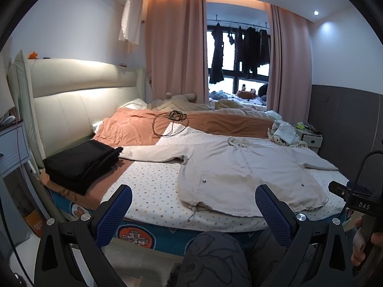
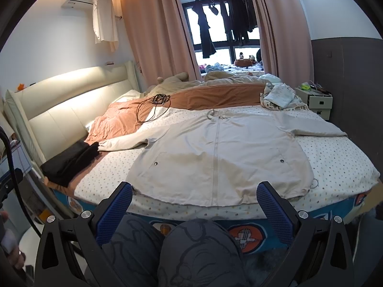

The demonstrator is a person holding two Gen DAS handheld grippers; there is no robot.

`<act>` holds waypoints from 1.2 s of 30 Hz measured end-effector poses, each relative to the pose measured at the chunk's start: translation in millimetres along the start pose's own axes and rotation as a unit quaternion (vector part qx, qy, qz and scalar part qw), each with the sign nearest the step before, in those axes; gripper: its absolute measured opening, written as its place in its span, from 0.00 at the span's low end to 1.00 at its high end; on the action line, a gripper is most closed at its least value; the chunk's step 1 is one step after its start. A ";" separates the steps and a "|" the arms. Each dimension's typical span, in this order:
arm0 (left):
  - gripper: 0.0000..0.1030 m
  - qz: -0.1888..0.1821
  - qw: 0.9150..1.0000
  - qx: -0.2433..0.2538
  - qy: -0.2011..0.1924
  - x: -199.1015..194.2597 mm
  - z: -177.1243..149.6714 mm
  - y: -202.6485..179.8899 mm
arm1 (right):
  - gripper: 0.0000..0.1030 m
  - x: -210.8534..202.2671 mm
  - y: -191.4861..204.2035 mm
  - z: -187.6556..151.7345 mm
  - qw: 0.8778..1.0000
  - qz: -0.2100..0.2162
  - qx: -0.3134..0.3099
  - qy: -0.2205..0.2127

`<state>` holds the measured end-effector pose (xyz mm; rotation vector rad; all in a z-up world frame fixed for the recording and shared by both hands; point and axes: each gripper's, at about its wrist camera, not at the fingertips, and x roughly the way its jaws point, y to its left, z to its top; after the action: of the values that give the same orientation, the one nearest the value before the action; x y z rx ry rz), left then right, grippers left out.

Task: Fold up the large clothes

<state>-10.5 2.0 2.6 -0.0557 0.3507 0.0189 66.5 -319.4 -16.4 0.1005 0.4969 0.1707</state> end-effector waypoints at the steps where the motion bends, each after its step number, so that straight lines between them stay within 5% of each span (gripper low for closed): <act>1: 1.00 0.001 1.000 0.001 0.000 -0.5 0.1 0.2 | 1.00 -0.2 -0.4 0.0 1.000 0.000 0.000 0.000; 25: 1.00 -0.011 1.000 -0.005 -0.013 -4.0 4.7 5.6 | 1.00 -2.2 -6.3 2.7 1.000 0.011 0.027 -0.004; 36: 1.00 -0.013 1.000 -0.005 0.002 30.3 7.0 10.4 | 1.00 36.0 -3.5 11.3 0.999 0.008 0.034 0.008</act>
<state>20.1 13.0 -1.8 -0.0709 0.3546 -0.0050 103.6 -316.7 -23.7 0.1692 0.5188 0.1697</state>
